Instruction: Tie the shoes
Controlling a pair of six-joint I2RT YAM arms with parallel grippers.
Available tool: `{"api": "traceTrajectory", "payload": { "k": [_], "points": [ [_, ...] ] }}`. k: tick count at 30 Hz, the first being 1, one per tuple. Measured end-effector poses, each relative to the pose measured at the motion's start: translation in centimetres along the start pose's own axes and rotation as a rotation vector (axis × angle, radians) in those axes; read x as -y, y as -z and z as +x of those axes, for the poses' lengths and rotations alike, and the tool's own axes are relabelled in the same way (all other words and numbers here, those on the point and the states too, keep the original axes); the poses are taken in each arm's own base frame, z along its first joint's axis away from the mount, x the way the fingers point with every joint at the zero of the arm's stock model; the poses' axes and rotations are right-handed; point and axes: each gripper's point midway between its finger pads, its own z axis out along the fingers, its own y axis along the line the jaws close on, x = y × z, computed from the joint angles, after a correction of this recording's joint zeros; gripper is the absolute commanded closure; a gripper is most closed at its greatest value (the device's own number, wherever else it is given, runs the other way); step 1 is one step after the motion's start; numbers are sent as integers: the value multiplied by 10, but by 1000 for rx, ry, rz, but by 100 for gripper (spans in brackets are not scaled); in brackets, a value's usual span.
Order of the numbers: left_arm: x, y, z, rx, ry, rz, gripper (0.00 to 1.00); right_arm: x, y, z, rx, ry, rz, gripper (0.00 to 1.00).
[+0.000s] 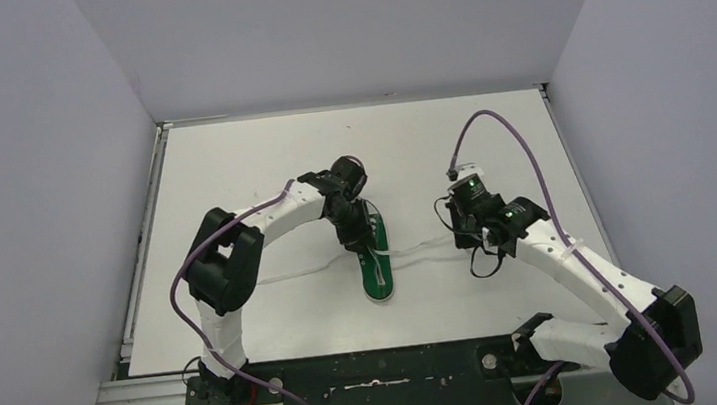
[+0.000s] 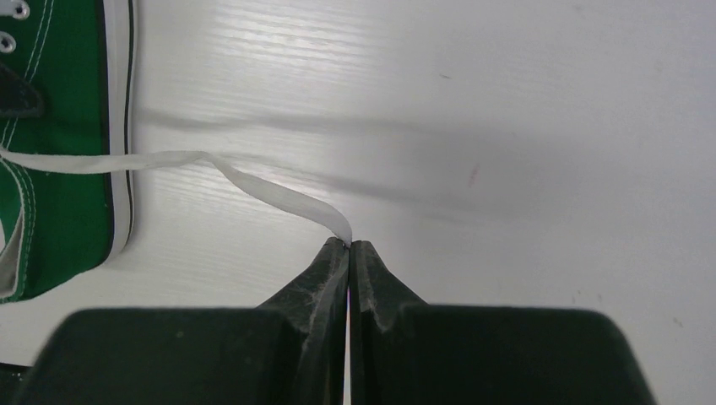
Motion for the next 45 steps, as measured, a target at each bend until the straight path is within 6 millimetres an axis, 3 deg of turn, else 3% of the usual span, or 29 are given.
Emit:
{"api": "traceTrajectory", "payload": {
  "k": [4, 6, 8, 11, 17, 19, 22, 28, 34, 38, 42, 45],
  "points": [
    [18, -2, 10, -15, -34, 26, 31, 25, 10, 3, -5, -106, 74, 100],
    [22, 1, 11, -13, -52, 42, 22, 38, 11, 8, -32, -159, 109, 100],
    [22, 7, 10, -5, -71, 50, 20, 47, 11, 10, -44, -199, 130, 100],
    [12, 27, 8, 31, -128, 71, 9, 49, 12, 13, -63, -226, 122, 100],
    [-34, 80, -10, 133, -214, 132, 6, 35, 14, 14, -80, -227, 30, 100],
    [-49, 87, -20, 152, -240, 135, 14, 30, 14, 13, -81, -219, -2, 100],
    [-63, 82, -24, 140, -323, 119, 29, 26, 15, 13, -85, -207, -26, 100],
    [-75, 57, -10, 77, -572, 129, 32, 22, 20, -3, -61, -192, -51, 100],
    [-67, 27, 2, 31, -716, 125, 31, 21, 24, -11, -40, -187, -60, 100],
    [-51, 8, 16, 11, -773, 132, 33, 20, 24, -11, -41, -188, -63, 100],
    [-30, 3, 27, 15, -804, 170, 34, 20, 22, -10, -48, -187, -61, 100],
    [-27, 7, 22, 38, -785, 181, 31, 20, 20, -9, -58, -186, -60, 100]
  ]
}}
